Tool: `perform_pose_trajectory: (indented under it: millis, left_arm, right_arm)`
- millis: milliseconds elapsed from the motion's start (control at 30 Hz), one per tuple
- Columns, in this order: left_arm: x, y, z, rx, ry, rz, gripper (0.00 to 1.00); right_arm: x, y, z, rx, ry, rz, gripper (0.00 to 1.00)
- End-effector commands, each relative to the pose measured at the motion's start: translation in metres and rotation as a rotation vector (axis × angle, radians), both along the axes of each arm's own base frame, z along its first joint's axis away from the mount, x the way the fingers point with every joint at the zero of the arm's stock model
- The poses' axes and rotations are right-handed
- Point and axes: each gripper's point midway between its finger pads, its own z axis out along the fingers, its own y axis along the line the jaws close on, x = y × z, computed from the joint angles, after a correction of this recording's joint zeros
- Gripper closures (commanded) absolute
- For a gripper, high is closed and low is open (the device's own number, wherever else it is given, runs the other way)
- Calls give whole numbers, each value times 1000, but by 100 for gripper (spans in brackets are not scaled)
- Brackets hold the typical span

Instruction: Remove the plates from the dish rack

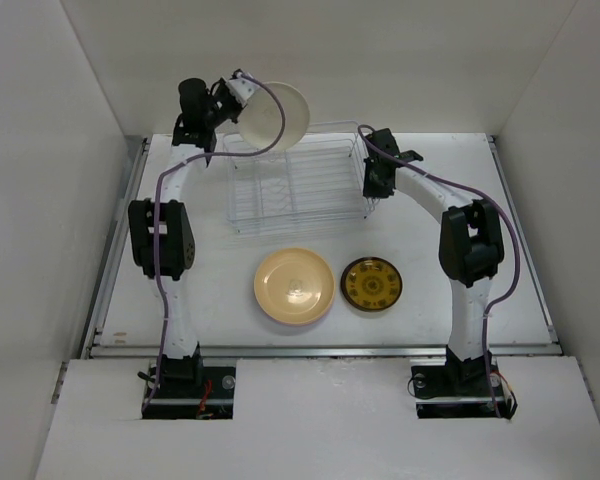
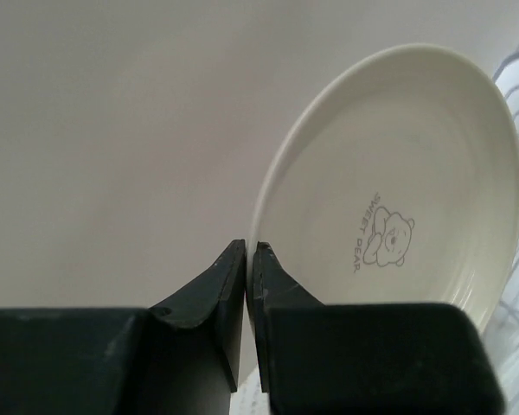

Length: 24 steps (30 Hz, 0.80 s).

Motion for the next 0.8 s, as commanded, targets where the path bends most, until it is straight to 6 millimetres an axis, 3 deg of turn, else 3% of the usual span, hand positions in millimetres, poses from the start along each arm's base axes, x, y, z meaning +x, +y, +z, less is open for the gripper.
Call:
perform_pose_trajectory:
  millis: [0, 100, 233, 267, 333, 367, 433, 467, 567, 600, 700, 767]
  left_arm:
    - [-29, 18, 114, -230, -58, 44, 100]
    - [-48, 22, 130, -335, 69, 34, 100]
    - [-92, 6, 118, -307, 291, -54, 100]
    - [-113, -1, 101, -283, 415, -97, 100]
    - [-145, -6, 92, -246, 510, -149, 100]
    - [-169, -8, 70, -230, 647, -162, 100]
    - [-208, -15, 59, -102, 668, -244, 100]
    - [-243, -21, 30, -61, 825, -274, 100]
    - [-299, -27, 6, 97, 882, -405, 100]
    - [-328, -25, -12, 129, 978, -445, 100]
    - [-366, -28, -39, 182, 1109, -531, 100]
    - [-394, -33, -72, 198, 1254, -579, 100]
  right_arm:
    - [13, 14, 13, 25, -55, 0, 74]
    - [13, 15, 13, 37, -55, -15, 77]
    - [14, 14, 14, 66, -60, -86, 95]
    - [13, 15, 11, 89, -51, -123, 100]
    - [13, 14, 5, 107, -52, -173, 100]
    - [13, 16, 5, 129, -52, -202, 100]
    - [14, 9, 2, 122, -54, -226, 100]
    - [16, 8, -2, 115, -58, -232, 100]
    - [14, 5, -9, 82, -53, -190, 100]
    - [16, 5, -2, 72, -74, -164, 100]
    - [14, 3, 0, 60, -75, -147, 100]
    - [15, 3, 3, 58, -86, -138, 100]
